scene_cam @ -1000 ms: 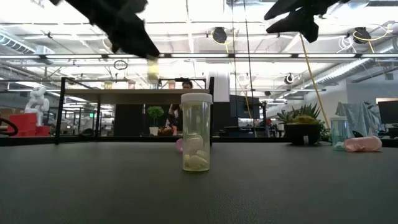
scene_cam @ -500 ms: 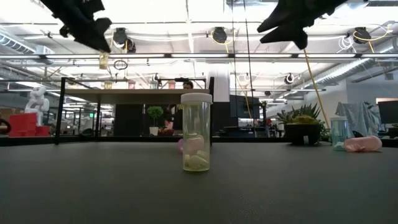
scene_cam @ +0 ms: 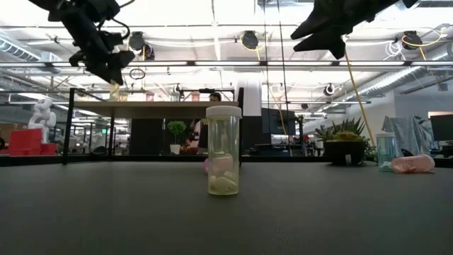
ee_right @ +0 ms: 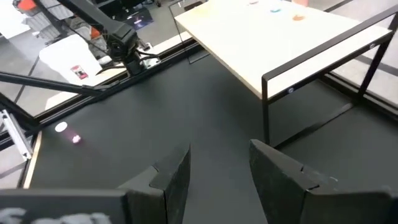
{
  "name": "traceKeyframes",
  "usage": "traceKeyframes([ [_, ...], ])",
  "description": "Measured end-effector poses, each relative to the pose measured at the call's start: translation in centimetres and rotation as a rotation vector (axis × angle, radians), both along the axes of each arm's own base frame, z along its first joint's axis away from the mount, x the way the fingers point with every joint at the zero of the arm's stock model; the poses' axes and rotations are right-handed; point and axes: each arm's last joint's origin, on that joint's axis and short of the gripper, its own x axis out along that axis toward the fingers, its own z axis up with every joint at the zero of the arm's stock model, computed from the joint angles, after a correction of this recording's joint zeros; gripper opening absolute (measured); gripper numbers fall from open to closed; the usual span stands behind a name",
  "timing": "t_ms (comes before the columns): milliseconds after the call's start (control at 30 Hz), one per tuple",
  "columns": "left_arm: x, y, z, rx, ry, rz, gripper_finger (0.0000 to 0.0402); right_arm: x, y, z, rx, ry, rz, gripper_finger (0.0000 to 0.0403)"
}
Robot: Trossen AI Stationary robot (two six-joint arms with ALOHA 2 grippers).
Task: Pick and place medicine bottles onto shelf by color
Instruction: Put the top yellow medicine bottle aligned with the other yellow medicine bottle on the shelf
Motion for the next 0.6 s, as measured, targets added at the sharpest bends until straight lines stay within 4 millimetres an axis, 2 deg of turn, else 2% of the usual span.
traceKeyframes([
  [267,0.2,1.1,-0.7,-0.023,0.041,0.016,0.0131,0.0,0.0,0.0,0.001,0.0,0.0,0.0155],
  [600,0.2,1.2,-1.7,-0.025,0.024,0.037,0.0131,0.0,0.0,0.0,0.002,0.0,0.002,0.0155],
])
